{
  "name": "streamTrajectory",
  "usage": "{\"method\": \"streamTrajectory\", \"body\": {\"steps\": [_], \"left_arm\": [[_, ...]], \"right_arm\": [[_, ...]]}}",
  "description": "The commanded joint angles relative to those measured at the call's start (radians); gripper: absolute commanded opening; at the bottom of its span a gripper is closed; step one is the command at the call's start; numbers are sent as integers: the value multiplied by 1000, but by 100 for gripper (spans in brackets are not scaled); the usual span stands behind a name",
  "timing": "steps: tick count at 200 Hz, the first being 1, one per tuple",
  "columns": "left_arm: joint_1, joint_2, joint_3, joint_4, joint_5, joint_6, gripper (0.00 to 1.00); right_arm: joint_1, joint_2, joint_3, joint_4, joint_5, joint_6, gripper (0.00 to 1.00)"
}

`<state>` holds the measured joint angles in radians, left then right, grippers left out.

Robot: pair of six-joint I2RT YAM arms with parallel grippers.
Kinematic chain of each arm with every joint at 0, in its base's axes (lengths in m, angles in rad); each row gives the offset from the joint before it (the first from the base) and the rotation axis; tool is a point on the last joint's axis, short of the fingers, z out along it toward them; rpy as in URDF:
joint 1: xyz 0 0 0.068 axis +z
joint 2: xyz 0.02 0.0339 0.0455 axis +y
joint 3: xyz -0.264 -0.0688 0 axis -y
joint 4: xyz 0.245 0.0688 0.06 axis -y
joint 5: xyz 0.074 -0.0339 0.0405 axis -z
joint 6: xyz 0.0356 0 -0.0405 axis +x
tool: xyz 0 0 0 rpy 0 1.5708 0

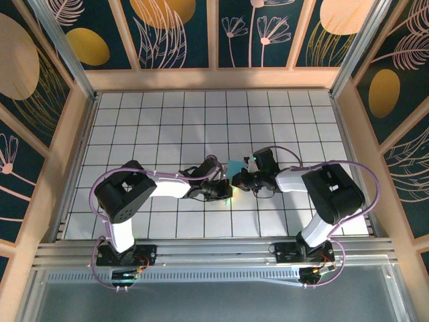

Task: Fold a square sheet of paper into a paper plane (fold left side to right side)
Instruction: Fold the wing for the fifth time at the center of the table.

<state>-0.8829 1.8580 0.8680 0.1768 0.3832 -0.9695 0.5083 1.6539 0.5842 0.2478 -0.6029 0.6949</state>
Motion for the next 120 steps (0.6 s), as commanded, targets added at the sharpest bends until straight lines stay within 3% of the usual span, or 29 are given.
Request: {"method": "streamTrajectory", "body": {"steps": [1,60,120], "left_arm": [[-3,31,-17,-143,-62,12,0],[-3,-51,21,-148,-84,46,0],[9,-131,37,-137,-38,23,7]], "right_arm": [[16,27,17,-25,21,8,0],[7,90,50,-165,76,-36,0],[-6,117,72,-212,55,-64,0]]}}
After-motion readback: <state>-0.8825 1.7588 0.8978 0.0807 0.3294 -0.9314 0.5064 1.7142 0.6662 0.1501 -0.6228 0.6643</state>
